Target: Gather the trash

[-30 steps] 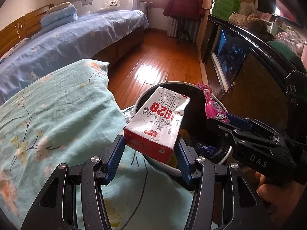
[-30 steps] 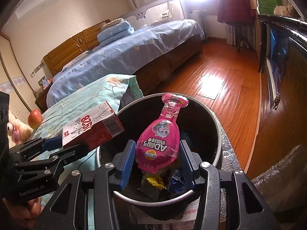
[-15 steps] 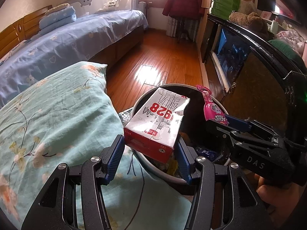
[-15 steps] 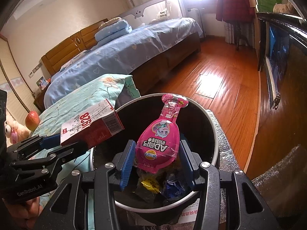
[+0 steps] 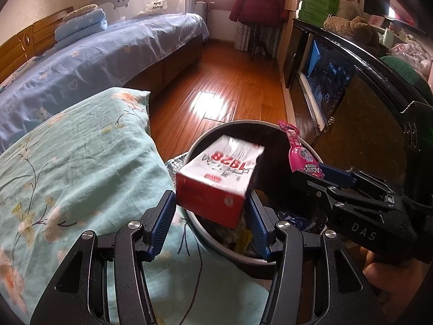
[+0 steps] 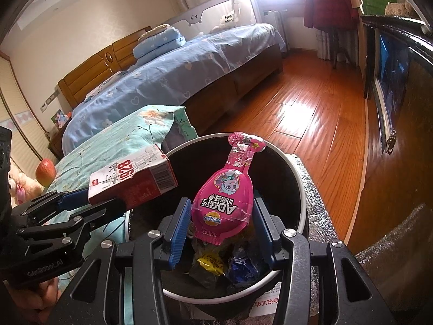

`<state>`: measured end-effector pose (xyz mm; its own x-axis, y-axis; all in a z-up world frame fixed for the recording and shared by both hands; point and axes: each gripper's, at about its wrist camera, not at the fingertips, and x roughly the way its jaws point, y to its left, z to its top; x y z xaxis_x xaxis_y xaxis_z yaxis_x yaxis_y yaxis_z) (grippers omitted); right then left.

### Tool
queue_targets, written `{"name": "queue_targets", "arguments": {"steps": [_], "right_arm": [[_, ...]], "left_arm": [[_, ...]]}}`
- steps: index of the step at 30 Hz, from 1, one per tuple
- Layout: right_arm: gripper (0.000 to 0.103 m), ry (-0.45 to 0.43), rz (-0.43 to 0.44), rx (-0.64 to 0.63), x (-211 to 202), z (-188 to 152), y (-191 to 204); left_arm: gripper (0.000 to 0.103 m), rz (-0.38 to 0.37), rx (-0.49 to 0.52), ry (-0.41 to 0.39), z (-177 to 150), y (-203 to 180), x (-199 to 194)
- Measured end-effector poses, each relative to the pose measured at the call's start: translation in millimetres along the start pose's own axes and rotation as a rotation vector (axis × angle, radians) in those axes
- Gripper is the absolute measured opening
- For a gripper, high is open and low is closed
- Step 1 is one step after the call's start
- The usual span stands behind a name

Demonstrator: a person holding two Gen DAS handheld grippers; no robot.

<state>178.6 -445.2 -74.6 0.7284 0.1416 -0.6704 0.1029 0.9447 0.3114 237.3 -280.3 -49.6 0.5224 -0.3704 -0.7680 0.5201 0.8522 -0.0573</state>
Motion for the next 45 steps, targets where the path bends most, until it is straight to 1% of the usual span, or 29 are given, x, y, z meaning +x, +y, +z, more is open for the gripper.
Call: {"name": "queue_targets", "arguments": {"steps": [2,3,5,10,11,15,18,21,23,25,28,29,32,37,41,45], "right_arm": [[0.047,0.003,0.0,0.002,1,0,-1],[0.047,0.004,0.0,0.003,1,0,-2],[0.047,0.005,0.001,0.006,1,0,-2],[0.047,0.006,0.002,0.008,1,0,-2],[0.049,0.008,0.003,0.01,1,0,-3],[0.05,0.018,0.016,0.03,2,2,-5],[0.055,0.01,0.013,0.043,0,1,-6],[0.056,0.001,0.022,0.052,-6,-2,-2],[0.064,-0.006,0.026,0.053,-11,-3,1],[0.07,-0.018,0.035,0.053,-17,-6,7],[0.077,-0.032,0.046,0.049,-27,-12,17],[0.08,-0.037,0.049,0.049,-30,-14,20],[0.086,-0.052,0.067,0.049,-40,-23,33],[0.092,-0.076,0.08,0.044,-55,-39,52],[0.093,-0.1,0.092,0.043,-65,-50,63],[0.097,-0.126,0.091,0.006,-76,-61,78]], "left_arm": [[0.052,0.0,0.0,0.002,0,0,1],[0.05,0.0,0.0,0.003,0,0,1],[0.04,-0.005,0.002,0.01,1,0,2],[0.04,-0.008,0.001,0.017,1,-1,3],[0.04,-0.011,-0.002,0.016,1,-1,2],[0.041,-0.011,-0.007,0.003,0,2,-4],[0.041,-0.011,-0.018,-0.005,-5,8,-13],[0.042,-0.009,-0.038,-0.013,-13,15,-23],[0.042,-0.011,-0.06,-0.02,-21,21,-32],[0.042,-0.013,-0.079,-0.027,-30,25,-41],[0.045,-0.012,-0.107,-0.048,-45,32,-58],[0.047,-0.006,-0.117,-0.06,-51,34,-65],[0.05,-0.003,-0.156,-0.086,-68,44,-83],[0.056,0.018,-0.206,-0.126,-93,60,-107],[0.064,0.048,-0.224,-0.175,-115,68,-129],[0.066,0.077,-0.254,-0.205,-136,77,-145]]}}
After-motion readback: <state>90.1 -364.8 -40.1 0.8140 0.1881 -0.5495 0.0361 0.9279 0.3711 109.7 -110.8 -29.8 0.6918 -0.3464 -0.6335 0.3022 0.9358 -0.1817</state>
